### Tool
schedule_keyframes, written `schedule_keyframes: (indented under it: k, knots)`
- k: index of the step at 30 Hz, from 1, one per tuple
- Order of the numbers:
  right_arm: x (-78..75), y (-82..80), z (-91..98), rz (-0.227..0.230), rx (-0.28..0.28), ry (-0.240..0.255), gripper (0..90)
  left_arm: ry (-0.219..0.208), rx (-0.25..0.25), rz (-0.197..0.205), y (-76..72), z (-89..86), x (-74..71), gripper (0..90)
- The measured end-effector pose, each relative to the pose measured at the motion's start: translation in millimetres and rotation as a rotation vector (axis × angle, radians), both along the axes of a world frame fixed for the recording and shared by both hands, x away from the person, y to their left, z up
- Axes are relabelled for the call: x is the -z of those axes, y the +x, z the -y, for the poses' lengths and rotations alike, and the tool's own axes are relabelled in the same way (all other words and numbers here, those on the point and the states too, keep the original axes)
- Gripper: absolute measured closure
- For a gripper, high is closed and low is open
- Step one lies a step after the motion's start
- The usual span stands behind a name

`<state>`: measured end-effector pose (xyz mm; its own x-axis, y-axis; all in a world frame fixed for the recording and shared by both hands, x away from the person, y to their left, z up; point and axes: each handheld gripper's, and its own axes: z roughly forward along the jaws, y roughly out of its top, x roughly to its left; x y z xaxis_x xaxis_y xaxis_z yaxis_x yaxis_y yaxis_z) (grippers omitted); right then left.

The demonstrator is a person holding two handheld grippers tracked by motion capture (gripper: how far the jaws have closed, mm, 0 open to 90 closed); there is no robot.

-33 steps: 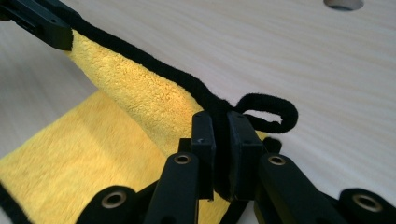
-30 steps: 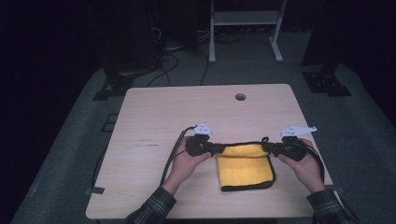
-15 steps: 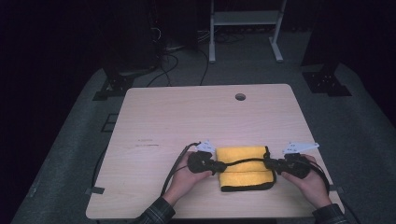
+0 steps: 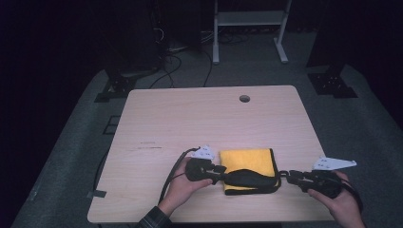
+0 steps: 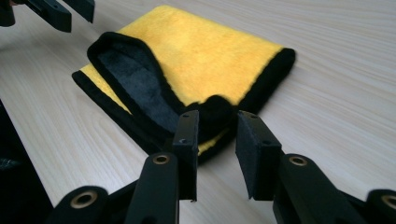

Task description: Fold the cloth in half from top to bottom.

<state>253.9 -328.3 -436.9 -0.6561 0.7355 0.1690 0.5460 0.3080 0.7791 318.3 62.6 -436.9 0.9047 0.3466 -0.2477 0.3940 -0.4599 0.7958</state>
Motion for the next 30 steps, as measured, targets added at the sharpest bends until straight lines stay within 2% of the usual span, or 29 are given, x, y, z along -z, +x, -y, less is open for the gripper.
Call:
schedule_keyframes:
  k: [4,7,9,12,16,21,24,30]
  knots:
    - [-1.1,-2.8,15.7,0.009,0.048,-0.004,72.7,-0.009,-0.015,0.001,6.3,0.0,0.1,70.9]
    - [-2.4,2.4,15.9,0.012,0.052,0.003,77.6,-0.006,-0.021,0.001,13.2,4.8,3.3,76.6]
    - [-2.9,8.1,9.3,0.02,0.035,0.01,80.4,0.006,-0.026,0.011,19.1,9.8,6.4,79.0]
    - [-1.9,18.3,-5.4,0.031,0.003,0.014,82.6,0.01,-0.037,0.009,26.6,16.5,10.9,79.7]
    - [2.0,34.2,-28.1,0.034,-0.053,0.017,83.7,0.039,-0.035,0.0,34.3,28.1,21.6,79.8]
    - [9.2,48.7,-59.6,0.019,-0.124,-0.003,84.2,0.074,0.01,-0.009,26.4,35.2,29.0,79.7]
    - [14.8,53.3,-78.8,0.009,-0.173,-0.022,84.3,0.078,0.03,-0.005,19.5,35.8,29.5,79.7]
    - [24.3,49.7,-106.4,-0.017,-0.277,-0.043,84.2,0.093,0.071,-0.016,2.6,35.3,32.3,78.1]
